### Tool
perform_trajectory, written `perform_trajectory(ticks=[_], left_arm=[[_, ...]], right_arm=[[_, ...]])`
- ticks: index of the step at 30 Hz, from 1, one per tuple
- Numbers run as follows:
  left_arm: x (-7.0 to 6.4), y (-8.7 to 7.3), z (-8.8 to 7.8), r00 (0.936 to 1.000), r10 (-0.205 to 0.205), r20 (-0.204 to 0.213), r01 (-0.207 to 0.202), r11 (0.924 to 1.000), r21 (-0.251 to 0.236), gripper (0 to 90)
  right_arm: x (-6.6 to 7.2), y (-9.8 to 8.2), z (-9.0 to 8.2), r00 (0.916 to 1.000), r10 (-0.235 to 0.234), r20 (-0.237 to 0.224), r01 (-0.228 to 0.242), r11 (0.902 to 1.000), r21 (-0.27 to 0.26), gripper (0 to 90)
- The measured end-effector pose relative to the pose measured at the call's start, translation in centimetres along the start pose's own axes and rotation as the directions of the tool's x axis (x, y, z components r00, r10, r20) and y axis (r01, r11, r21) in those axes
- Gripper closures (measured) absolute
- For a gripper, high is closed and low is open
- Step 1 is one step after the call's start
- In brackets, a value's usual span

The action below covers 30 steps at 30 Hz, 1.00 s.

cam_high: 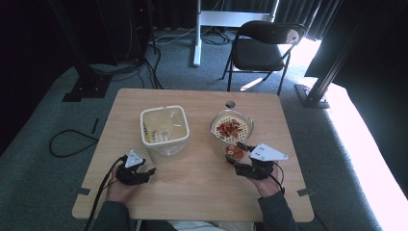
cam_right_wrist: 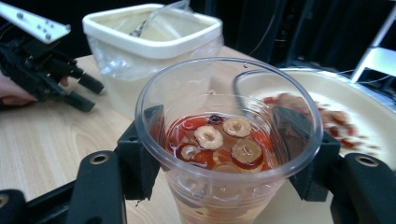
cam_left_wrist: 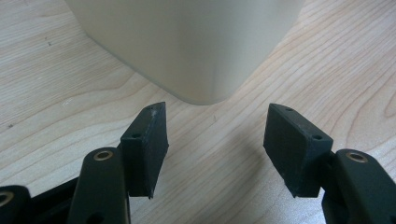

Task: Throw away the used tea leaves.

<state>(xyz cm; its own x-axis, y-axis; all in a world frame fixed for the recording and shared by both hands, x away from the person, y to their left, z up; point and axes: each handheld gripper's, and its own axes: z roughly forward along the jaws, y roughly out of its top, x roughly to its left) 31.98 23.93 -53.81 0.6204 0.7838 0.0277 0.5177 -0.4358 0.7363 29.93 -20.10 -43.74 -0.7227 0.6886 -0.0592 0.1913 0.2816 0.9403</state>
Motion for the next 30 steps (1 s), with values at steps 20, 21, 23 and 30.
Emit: perform_trajectory(ticks=[20,21,23,30], left_arm=[[-0.2,0.1,0.6,0.9999,0.013,0.0,-0.013,0.9996,0.026,40.3],[-0.2,0.1,0.6,0.9999,0.013,0.0,-0.013,0.9996,0.025,40.3],[-0.1,0.1,0.6,0.9999,0.011,0.001,-0.011,0.9997,0.023,40.3],[0.0,0.1,0.7,0.9999,-0.009,0.012,0.008,0.9998,0.02,40.0]], right_arm=[[-8.3,1.9,-4.9,0.971,0.101,0.216,-0.099,0.9948,-0.021,36.7],[-8.8,2.0,-4.7,0.9691,0.097,0.227,-0.095,0.9953,-0.016,36.7],[-9.5,2.3,-4.4,0.9645,0.088,0.249,-0.09,0.9959,-0.004,36.8],[-11.4,3.2,-2.3,0.9528,0.07,0.295,-0.081,0.9963,0.027,36.9]])
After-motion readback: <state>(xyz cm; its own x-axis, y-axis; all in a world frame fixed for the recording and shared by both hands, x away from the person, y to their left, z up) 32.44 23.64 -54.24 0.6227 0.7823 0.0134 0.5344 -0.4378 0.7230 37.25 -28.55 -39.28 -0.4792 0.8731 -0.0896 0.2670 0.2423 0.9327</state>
